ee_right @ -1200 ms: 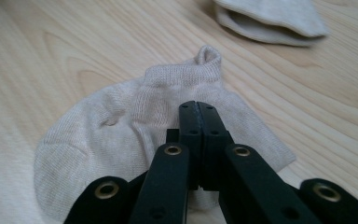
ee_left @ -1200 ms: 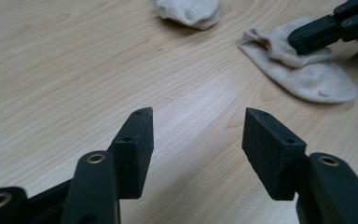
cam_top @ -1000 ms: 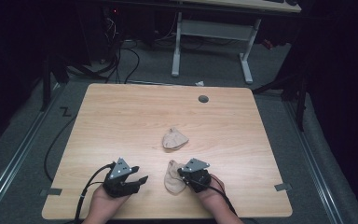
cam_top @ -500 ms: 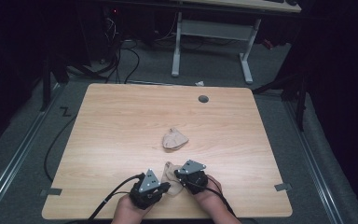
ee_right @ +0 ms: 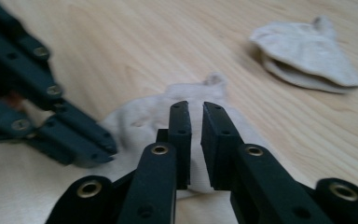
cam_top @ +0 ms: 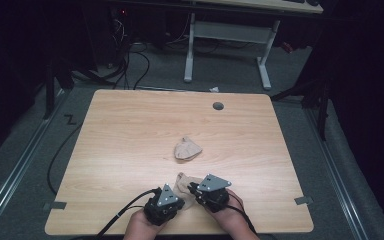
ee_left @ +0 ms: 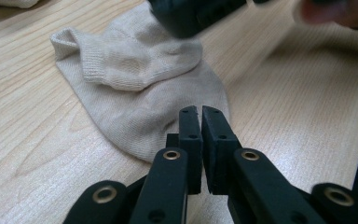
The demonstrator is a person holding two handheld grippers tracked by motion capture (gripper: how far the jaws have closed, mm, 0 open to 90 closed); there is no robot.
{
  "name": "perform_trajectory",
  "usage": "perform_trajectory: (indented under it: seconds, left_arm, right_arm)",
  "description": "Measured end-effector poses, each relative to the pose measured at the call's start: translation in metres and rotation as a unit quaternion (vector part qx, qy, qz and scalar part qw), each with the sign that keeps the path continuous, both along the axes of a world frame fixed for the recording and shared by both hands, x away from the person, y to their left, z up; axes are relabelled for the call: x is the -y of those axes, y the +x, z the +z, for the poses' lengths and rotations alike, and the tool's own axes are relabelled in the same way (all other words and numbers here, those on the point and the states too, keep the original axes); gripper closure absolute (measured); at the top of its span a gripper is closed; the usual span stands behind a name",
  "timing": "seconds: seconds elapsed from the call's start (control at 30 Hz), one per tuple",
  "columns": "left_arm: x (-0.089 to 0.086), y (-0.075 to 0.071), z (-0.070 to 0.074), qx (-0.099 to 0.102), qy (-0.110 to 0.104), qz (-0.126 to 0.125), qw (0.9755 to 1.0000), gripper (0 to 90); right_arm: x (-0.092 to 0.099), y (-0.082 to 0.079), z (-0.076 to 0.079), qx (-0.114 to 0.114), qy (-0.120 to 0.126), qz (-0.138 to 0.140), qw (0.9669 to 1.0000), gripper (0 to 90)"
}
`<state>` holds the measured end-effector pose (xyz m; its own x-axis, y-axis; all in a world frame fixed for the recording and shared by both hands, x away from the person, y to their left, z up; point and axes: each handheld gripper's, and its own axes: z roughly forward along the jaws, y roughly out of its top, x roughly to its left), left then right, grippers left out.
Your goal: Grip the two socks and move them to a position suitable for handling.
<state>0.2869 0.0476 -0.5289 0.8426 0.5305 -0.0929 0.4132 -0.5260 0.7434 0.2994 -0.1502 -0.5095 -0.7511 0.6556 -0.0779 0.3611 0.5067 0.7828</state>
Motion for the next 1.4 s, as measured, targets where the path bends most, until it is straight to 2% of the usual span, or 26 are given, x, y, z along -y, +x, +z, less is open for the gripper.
perform_trajectory:
  seconds: [0.07,0.27,0.37,0.43,0.57,0.67,0.97,1.2,1.4]
  left_arm:
    - [0.0,0.0,0.0,0.0,0.001,-0.001,1.0,86.7]
    - [-0.002,0.0,0.0,-0.001,0.0,-0.001,1.0,86.7]
    - [-0.002,0.0,0.0,-0.002,0.001,-0.001,1.0,86.7]
    - [-0.002,-0.001,0.0,-0.001,0.001,-0.001,1.0,86.6]
    - [-0.003,-0.001,0.0,-0.001,0.002,-0.003,1.0,86.6]
    - [-0.004,0.0,0.001,-0.004,0.003,-0.004,1.0,86.6]
    - [-0.017,0.006,0.003,-0.013,0.012,0.005,0.9998,86.5]
    - [-0.029,0.013,0.004,-0.01,0.022,0.018,0.9995,86.5]
    - [-0.036,0.019,0.004,-0.009,0.022,0.034,0.9991,86.5]
  right_arm:
    - [-0.005,-0.002,-0.002,0.001,-0.01,0.007,0.9999,77.9]
    - [-0.01,0.003,-0.011,-0.026,-0.024,0.015,0.9993,76.5]
    - [-0.011,0.004,-0.013,-0.031,-0.028,0.014,0.999,76.7]
    - [-0.012,0.004,-0.014,-0.032,-0.033,0.015,0.9988,77.8]
    - [-0.013,0.004,-0.016,-0.031,-0.043,0.012,0.9985,87.9]
    - [-0.013,0.003,-0.015,-0.026,-0.048,0.012,0.9985,88.2]
    - [0.003,0.002,0.002,0.006,-0.007,-0.016,0.9998,88.2]
    - [0.016,0.005,0.008,0.013,0.007,-0.038,0.9992,88.1]
    - [0.025,0.008,0.009,0.011,0.015,-0.057,0.9982,88.1]
